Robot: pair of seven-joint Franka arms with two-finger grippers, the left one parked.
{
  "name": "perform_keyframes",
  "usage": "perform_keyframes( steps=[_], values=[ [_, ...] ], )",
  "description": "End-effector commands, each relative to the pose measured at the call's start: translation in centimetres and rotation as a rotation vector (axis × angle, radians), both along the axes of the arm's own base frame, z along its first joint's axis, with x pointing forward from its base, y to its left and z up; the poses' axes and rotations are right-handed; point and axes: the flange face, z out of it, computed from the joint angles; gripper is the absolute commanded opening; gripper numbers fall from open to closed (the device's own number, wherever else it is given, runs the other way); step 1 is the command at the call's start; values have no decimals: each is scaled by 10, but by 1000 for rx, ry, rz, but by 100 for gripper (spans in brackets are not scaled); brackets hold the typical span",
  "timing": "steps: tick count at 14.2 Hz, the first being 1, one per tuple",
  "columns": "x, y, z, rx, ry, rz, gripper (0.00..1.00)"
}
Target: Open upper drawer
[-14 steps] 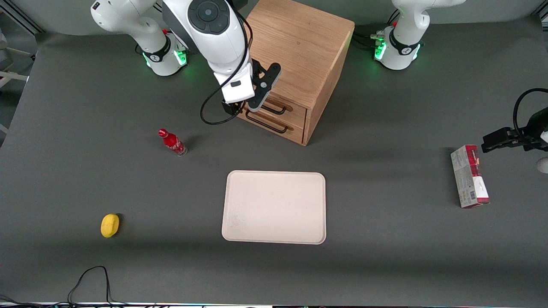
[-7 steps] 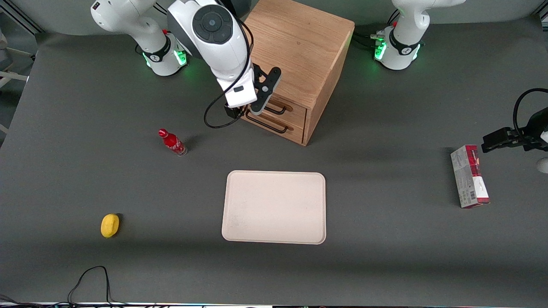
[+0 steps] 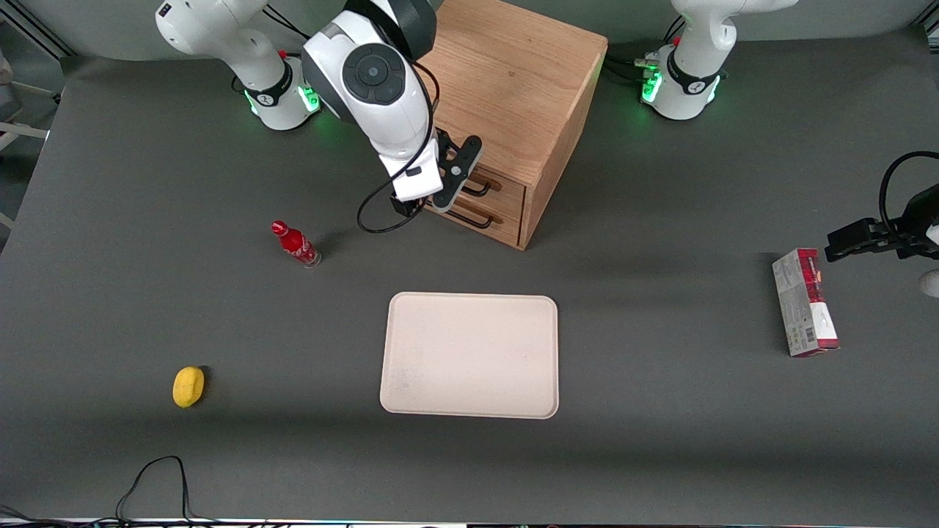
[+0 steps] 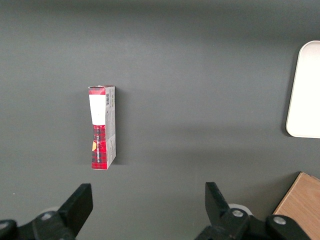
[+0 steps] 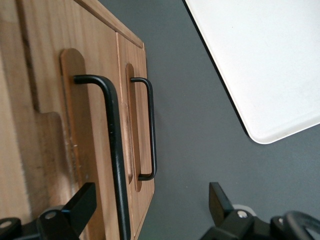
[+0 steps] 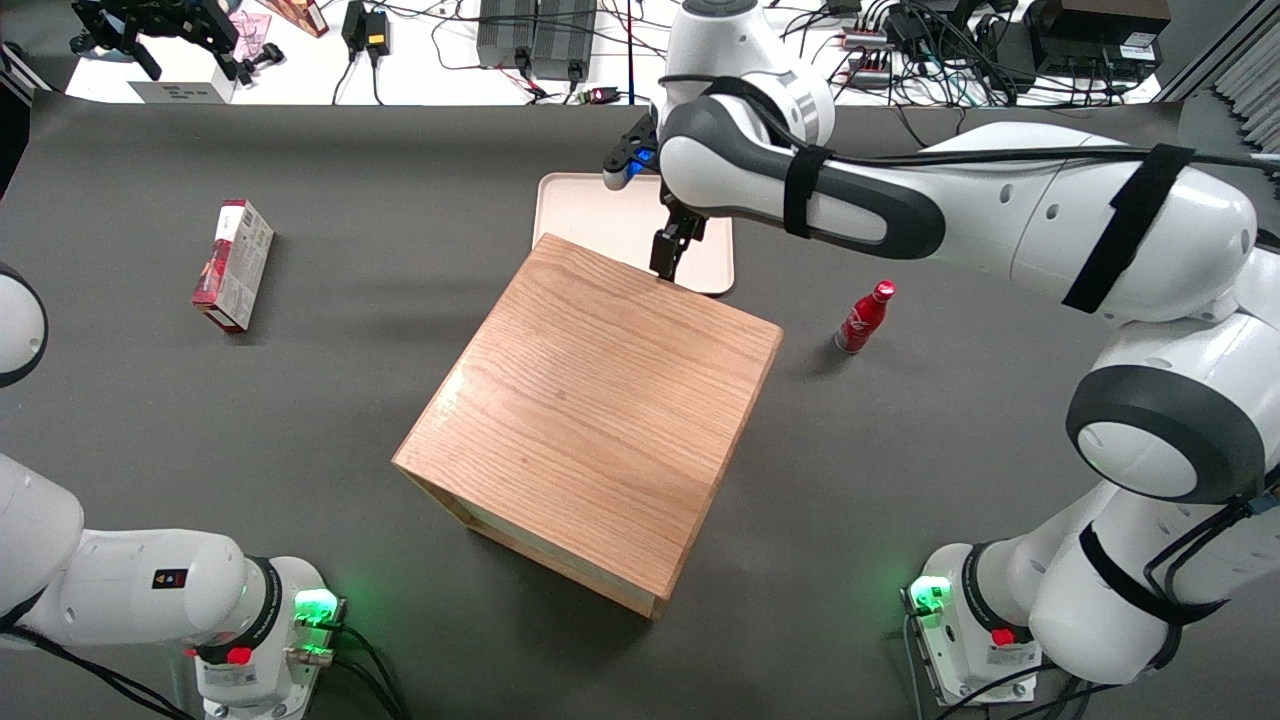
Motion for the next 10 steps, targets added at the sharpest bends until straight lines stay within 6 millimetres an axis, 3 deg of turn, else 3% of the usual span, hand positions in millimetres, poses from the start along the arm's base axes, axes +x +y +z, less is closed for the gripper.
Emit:
perform_keyframes(
  steps=[1,10],
  values=[
    [-2,-1,-7,20,-1,20,100],
    [4,5,-34,15,-3,36,100]
  ],
)
